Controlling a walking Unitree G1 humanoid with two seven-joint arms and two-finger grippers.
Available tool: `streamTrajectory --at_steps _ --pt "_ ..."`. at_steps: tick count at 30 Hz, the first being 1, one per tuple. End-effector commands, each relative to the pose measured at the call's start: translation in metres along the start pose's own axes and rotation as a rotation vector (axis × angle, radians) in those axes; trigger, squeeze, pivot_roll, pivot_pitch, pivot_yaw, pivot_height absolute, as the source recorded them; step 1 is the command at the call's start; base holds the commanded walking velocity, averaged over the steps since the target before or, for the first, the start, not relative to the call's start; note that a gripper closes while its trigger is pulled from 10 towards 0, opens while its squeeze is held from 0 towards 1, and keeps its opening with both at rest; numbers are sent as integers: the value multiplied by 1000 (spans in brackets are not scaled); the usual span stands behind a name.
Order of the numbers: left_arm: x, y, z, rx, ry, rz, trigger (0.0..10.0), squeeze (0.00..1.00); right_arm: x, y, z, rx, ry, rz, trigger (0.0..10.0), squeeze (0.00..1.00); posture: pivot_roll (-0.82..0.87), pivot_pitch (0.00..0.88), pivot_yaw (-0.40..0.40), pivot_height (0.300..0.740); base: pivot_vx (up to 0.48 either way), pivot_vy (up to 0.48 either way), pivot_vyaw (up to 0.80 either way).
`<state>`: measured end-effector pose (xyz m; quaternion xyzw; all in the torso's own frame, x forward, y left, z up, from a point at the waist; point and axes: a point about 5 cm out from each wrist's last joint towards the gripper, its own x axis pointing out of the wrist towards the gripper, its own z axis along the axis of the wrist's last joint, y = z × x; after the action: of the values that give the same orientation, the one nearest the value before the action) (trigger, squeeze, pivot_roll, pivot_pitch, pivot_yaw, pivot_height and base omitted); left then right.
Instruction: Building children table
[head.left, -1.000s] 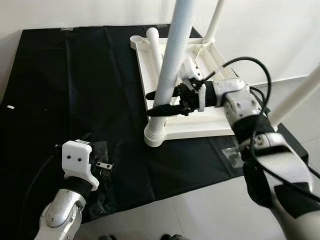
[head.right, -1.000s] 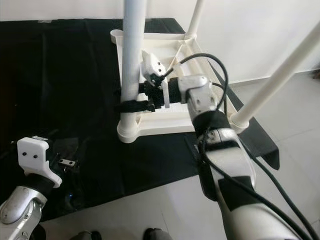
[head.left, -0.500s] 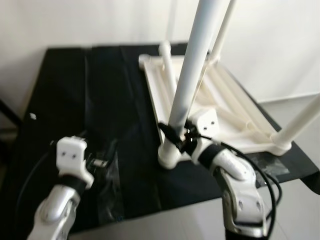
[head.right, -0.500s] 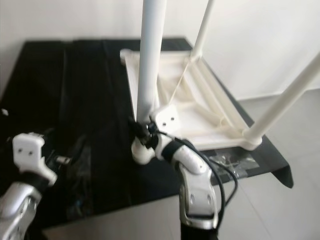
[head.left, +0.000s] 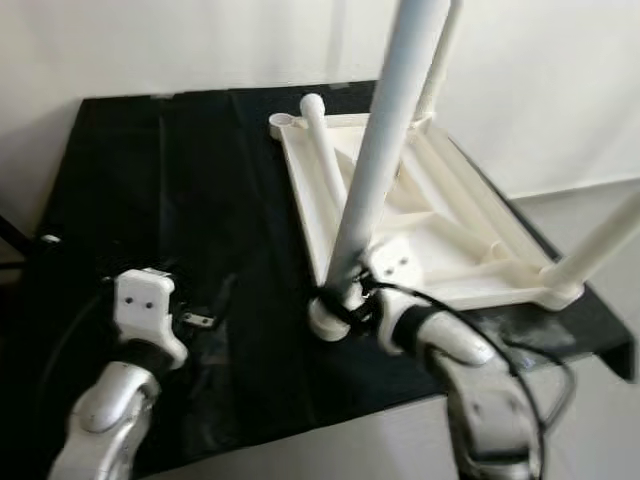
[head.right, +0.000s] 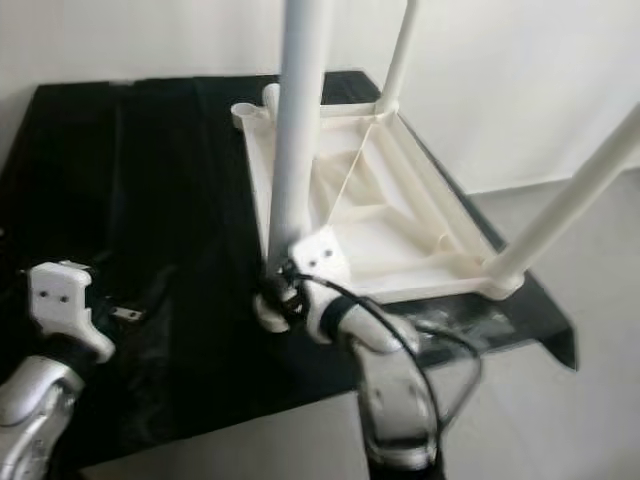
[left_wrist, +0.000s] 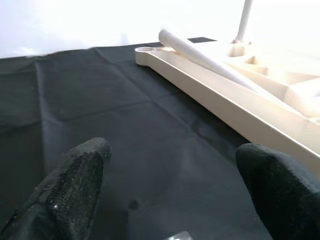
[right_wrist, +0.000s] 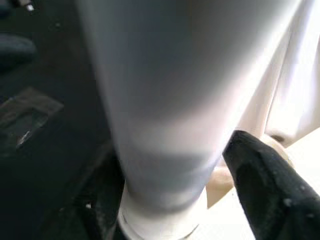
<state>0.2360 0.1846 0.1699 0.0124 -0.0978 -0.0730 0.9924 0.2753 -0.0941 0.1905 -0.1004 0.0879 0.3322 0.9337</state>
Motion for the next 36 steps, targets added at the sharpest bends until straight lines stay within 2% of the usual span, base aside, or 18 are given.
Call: streamTrajectory --at_steps 1,3,6,7,8,9,10,11,12,16,20,24,25,27,28,29,30,36 --pt "-2 1 -2 2 3 -4 10000 0 3 -3 12 4 -62 59 10000 1000 -78 146 -68 740 0 0 0" --pt "-2 -1 -2 -1 -1 -4 10000 0 10 -3 38 -121 -234 333 10000 1000 -72 146 -76 740 0 0 0" --pt "-2 -2 -2 -3 -2 -4 10000 0 10 -4 44 -163 -269 398 10000 1000 -71 146 -76 740 0 0 0" --pt "-3 -2 -1 -4 -4 -3 10000 0 10 -6 45 -219 -276 487 10000 1000 -63 148 -81 740 0 0 0" --pt "-3 -3 -1 -6 -5 -3 10000 0 11 -10 44 -269 -262 559 10000 914 -55 152 -87 740 0 0 0" --pt "-3 -5 -1 -8 -7 -3 10000 0 13 -16 43 -311 -251 603 10000 467 -52 155 -89 740 0 0 0" --pt "-4 -5 0 -9 -8 -3 10000 0 15 -22 44 -326 -241 625 10000 255 -51 156 -88 740 0 0 0" --pt "-4 -5 0 -9 -8 -3 10000 0 15 -22 44 -326 -241 625 10000 255 -51 156 -88 740 0 0 0" --pt "-5 -6 0 -10 -9 -3 10000 0 18 -29 46 -326 -239 639 10000 0 -43 158 -91 740 0 0 0" --pt "-8 -9 1 -10 -9 -1 10000 0 32 -56 66 -309 -257 647 10000 0 -33 163 -91 740 0 0 0" --pt "-9 -10 1 -5 -7 -5 10000 0 35 -63 75 -313 -276 645 10000 0 -26 166 -93 740 0 0 0" --pt "-10 -12 2 -3 -7 -9 10000 0 40 -77 92 -307 -325 658 10000 0 -16 177 -99 740 0 0 0" --pt "-10 -13 2 -3 -7 -8 10000 0 41 -82 96 -302 -334 653 8039 0 -16 177 -100 740 0 0 0" --pt "-11 -13 2 -4 -7 -8 10000 0 42 -84 99 -299 -338 648 8039 0 -15 181 -103 740 0 0 0" --pt "-11 -13 2 -4 -7 -7 10000 0 43 -86 101 -301 -339 657 980 0 -10 182 -107 740 0 0 0" --pt "-11 -13 2 -4 -7 -7 10000 0 43 -86 101 -301 -339 657 980 0 -10 182 -107 740 0 0 0" --pt "-11 -14 2 -4 -7 -6 10000 0 43 -88 101 -307 -330 694 0 0 -8 183 -108 740 0 0 0" --pt "-11 -14 2 -3 -7 -1 10000 0 39 -89 101 -339 -277 811 0 0 -13 183 -112 740 0 0 0"
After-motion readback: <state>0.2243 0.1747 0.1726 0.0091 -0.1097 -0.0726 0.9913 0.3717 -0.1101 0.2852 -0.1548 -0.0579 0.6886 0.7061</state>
